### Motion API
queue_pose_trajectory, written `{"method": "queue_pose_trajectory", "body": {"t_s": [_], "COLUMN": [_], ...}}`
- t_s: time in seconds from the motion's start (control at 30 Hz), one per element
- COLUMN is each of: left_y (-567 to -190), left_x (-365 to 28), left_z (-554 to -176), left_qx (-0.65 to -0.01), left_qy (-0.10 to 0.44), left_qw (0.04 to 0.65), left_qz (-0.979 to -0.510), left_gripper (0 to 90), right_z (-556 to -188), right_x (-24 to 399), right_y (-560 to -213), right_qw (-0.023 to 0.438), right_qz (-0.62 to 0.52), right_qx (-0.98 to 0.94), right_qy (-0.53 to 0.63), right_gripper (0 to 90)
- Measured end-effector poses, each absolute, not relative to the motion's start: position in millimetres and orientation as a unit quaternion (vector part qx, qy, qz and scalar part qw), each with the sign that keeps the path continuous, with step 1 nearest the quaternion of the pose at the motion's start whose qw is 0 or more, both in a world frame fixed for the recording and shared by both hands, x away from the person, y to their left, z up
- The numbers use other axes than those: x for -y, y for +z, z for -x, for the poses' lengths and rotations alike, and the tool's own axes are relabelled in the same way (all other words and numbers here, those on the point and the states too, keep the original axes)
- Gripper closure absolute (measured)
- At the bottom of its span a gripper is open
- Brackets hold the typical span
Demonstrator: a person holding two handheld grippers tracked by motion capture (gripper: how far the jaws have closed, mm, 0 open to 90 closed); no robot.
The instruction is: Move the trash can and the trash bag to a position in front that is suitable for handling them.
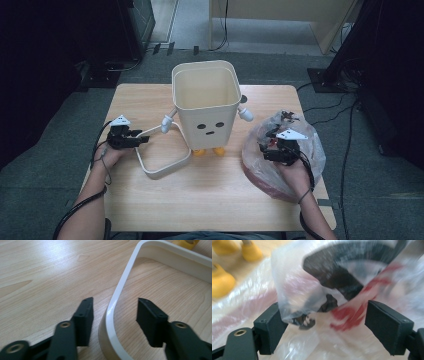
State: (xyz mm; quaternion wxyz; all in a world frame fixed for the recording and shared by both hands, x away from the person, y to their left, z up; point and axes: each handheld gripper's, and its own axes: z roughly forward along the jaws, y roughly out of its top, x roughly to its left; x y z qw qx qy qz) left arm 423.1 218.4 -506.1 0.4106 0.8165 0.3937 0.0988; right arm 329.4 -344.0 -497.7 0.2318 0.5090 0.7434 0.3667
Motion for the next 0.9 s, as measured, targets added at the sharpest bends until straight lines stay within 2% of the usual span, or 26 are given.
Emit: {"method": "queue_pose_trajectory", "body": {"t_s": [0.07,0.4,0.53,0.63,0.9], "left_y": [-505,-508,-508,-511,-514], "left_x": [-217,-217,-218,-219,-221], "left_z": [-423,-423,-422,-422,-421], "left_qx": [-0.388,-0.389,-0.38,-0.384,-0.382], "left_qy": [0.104,0.116,0.128,0.128,0.134], "left_qw": [0.413,0.397,0.393,0.388,0.39], "left_qz": [-0.818,-0.823,-0.827,-0.828,-0.827], "left_gripper": [39.4,32.5,32.4,30.6,29.3], "right_z": [-331,-338,-339,-340,-339], "right_x": [342,336,337,338,338], "right_y": [-504,-522,-522,-522,-522], "right_qw": [0.223,0.233,0.229,0.217,0.227], "right_qz": [-0.51,-0.496,-0.5,-0.503,-0.513], "right_qx": [-0.75,-0.765,-0.761,-0.759,-0.748], "right_qy": [0.356,0.337,0.343,0.351,0.354], "right_gripper": [18.7,20.7,22.5,29.2,47.7]}}
